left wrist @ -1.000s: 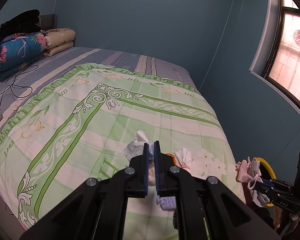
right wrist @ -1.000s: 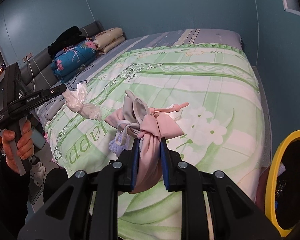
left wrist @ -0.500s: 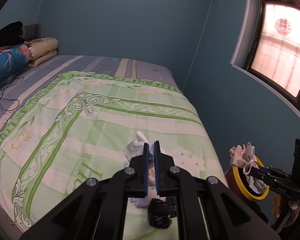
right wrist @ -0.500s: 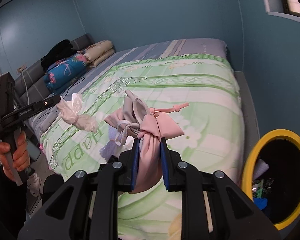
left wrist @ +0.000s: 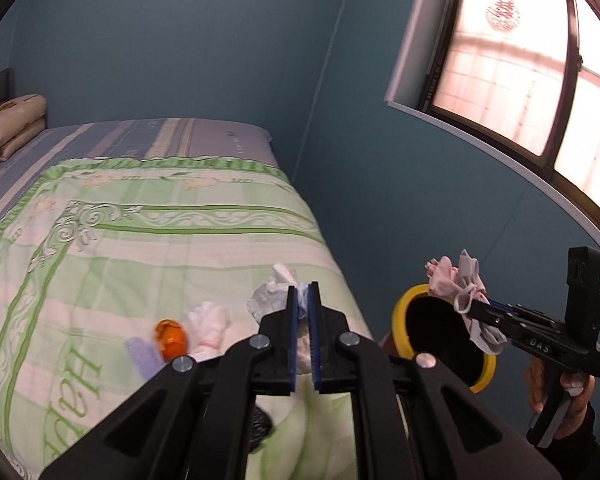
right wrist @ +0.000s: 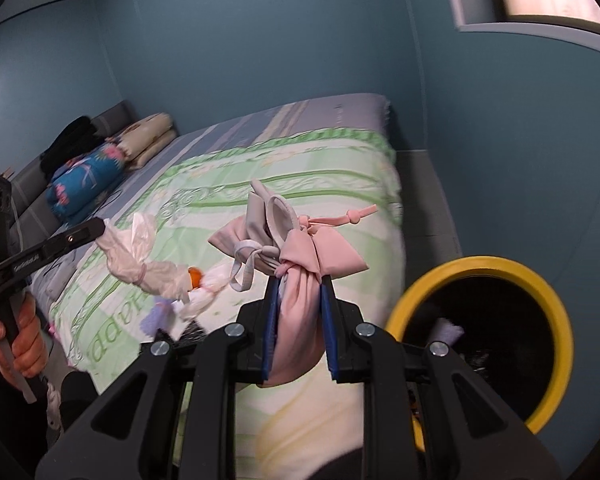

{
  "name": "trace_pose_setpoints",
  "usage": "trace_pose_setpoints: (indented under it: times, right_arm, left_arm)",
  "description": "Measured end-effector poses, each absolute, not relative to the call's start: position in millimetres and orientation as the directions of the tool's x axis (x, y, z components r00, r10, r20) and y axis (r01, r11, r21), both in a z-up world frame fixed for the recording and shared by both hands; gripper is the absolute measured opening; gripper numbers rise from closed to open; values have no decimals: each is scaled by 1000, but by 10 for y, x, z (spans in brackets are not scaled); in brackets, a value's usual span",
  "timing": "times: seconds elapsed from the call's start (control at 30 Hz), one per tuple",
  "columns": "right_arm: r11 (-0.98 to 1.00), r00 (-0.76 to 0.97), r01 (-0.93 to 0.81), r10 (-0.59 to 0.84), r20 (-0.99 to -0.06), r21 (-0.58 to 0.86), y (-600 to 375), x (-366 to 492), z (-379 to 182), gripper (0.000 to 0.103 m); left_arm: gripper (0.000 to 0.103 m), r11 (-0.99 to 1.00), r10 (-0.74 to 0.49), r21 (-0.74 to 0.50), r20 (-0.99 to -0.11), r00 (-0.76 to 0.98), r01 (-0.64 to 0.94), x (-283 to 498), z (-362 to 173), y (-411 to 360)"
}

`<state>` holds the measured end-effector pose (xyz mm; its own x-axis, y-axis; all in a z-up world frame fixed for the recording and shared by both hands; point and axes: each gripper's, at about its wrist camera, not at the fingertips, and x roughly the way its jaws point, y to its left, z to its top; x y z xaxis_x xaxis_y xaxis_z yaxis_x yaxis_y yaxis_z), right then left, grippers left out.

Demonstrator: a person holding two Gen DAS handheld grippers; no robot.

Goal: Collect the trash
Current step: 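Lift and carry the tissue and pink cloth over the yellow bin, then open both tools to drop the tissue and cloth into the bin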

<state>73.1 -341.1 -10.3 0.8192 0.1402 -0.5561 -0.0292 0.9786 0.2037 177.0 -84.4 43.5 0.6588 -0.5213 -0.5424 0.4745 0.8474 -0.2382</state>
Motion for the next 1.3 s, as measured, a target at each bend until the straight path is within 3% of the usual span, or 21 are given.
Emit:
trace_pose_setpoints:
  times: [0.6, 1.3]
  right_arm:
    - [966, 827, 199, -75, -557, 166, -4405, 511, -109, 19]
    - [924, 766, 311, -106, -634, 223, -4991, 625, -532, 20]
  left_arm:
    - [4, 687, -682, -254, -548, 484, 681, 1707, 388, -2390]
    - [5, 622, -683, -274, -649, 336, 734, 1833, -230, -3494]
